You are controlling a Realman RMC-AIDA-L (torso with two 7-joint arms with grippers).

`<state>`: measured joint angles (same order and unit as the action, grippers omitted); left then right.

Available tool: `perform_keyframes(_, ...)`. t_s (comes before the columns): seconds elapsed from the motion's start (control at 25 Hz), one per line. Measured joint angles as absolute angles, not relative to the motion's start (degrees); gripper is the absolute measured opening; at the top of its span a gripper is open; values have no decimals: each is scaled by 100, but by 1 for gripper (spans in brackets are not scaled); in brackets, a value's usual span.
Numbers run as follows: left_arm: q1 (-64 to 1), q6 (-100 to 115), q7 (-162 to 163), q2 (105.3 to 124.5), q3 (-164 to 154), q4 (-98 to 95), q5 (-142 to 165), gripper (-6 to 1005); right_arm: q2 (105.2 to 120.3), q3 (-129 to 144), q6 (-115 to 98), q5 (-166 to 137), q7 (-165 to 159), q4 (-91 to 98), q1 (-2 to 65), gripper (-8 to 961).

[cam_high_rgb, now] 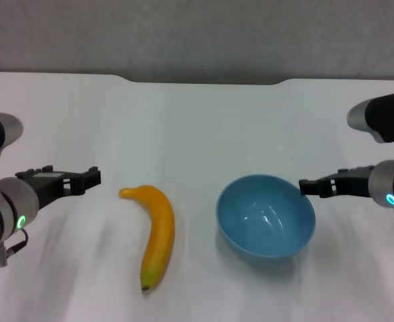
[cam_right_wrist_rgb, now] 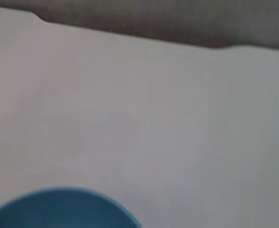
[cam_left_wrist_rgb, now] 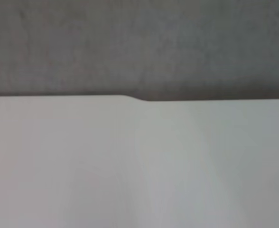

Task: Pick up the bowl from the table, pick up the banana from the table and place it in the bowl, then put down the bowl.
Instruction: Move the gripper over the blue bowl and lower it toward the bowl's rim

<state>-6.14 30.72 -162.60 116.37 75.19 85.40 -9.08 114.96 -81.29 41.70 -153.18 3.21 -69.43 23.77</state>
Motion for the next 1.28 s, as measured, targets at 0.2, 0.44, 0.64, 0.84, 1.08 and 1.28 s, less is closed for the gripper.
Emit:
perform_keyframes(0.2, -669, 3061, -16251, 11646, 7522, 8379, -919, 876, 11504, -8023, 4262, -15129, 80, -6588, 2677, 884)
perform_keyframes(0.44, -694, 3052, -16231, 11646, 7527, 8315, -924, 876, 11508, -7879, 4301, -14914, 102, -6439, 2834, 886)
perform_keyframes(0.64, -711, 2991, -16223, 11645, 7534, 8261, -942, 877, 11513, -7746, 4452, -14906, 64, -6149, 3048, 885)
perform_keyframes(0.84, -714, 2925, -16223, 11645, 7538, 8243, -999, 877, 11512, -7732, 4520, -14868, 60, -5832, 3237, 882)
perform_keyframes(1.08, -699, 2829, -16224, 11645, 7541, 8227, -1003, 877, 11520, -7623, 4500, -14845, 58, -5769, 3274, 862)
perform_keyframes(1.28, -635, 2756, -16225, 11645, 7564, 8226, -1011, 877, 11518, -7521, 4511, -14844, 56, -5804, 3354, 830)
